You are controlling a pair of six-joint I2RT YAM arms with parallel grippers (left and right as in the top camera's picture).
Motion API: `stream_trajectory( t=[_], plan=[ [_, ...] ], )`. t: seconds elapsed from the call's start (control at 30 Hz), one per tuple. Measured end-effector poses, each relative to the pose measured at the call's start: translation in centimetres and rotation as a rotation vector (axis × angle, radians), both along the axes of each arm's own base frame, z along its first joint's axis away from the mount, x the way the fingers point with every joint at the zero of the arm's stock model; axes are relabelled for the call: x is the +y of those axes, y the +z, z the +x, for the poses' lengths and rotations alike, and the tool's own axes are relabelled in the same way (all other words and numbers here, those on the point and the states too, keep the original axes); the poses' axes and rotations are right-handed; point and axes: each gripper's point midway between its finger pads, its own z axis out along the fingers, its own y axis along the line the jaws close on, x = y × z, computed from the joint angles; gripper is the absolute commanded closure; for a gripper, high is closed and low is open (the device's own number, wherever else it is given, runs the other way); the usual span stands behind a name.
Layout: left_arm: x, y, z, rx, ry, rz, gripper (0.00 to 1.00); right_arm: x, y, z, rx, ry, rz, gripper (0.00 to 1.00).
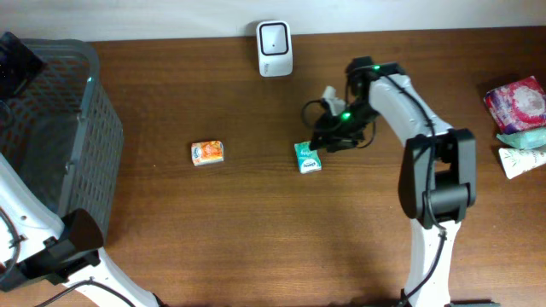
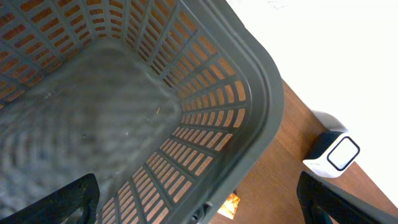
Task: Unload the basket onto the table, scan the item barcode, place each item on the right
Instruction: 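Grasp the small green packet beside the orange packet with right gripper, then lift the green packet and hold it under the scanner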
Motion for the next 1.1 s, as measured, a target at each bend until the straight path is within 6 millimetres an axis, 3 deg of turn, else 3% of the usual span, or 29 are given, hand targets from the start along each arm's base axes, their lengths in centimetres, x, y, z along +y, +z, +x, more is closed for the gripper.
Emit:
stream_trajectory(
  t=[0.1,0.2,0.27,0.3,0.37,0.43,0.5,0.53,0.67,0.8,0.87,1.03,1.07,1.1],
  plan=[
    [0.0,0.0,0.0,0.0,0.0,0.0,0.01,2.4,-1.3,-0.2,-0.046,0.049,0.001,0.5],
    [0.0,0.0,0.0,0.0,0.0,0.0,0.01,1.5,-3.1,-1.2,-0.022,0.048,-0.058,0.51],
    [0.0,0.0,0.0,0.0,0.0,0.0,0.01,0.9,-3.5,-1.5,-0.015,0.05,-0.089,0.76],
    [0.0,0.0,0.0,0.0,0.0,0.0,0.01,0.9,-3.7,-1.4,-0.021,0.054,-0.091,0.96],
    [0.0,0.0,0.0,0.0,0.0,0.0,0.01,1.4,-3.4,-1.5,-0.011,0.042,-0.059,0.96],
    [0.0,0.0,0.0,0.0,0.0,0.0,0.01,4.6,-0.9,-2.0,0.03,0.03,0.183,0.96],
    [0.0,0.0,0.0,0.001,0.0,0.0,0.01,8.2,5.1,-1.3,0.049,0.005,0.618,0.96],
    [0.0,0.0,0.0,0.001,0.0,-0.001,0.01,8.4,7.1,-0.9,0.057,-0.011,0.738,0.96],
    [0.0,0.0,0.0,0.0,0.0,0.0,0.01,7.8,10.7,0.3,0.058,-0.042,0.915,0.96],
    [0.0,0.0,0.0,0.001,0.0,-0.001,0.01,5.0,16.7,5.0,-0.154,-0.022,0.965,0.96],
    [0.0,0.0,0.0,0.0,0.0,0.0,0.01,5.0,17.9,5.4,-0.188,-0.006,0.971,0.96],
    [0.0,0.0,0.0,0.0,0.001,0.0,0.01,5.2,17.5,5.1,-0.158,-0.02,0.945,0.96],
    [0.0,0.0,0.0,0.0,0.0,0.0,0.01,5.1,15.7,5.1,-0.127,-0.054,0.833,0.96],
    [0.0,0.0,0.0,0.001,0.0,0.0,0.01,3.8,8.6,4.9,-0.062,-0.147,0.373,0.96]
  ],
)
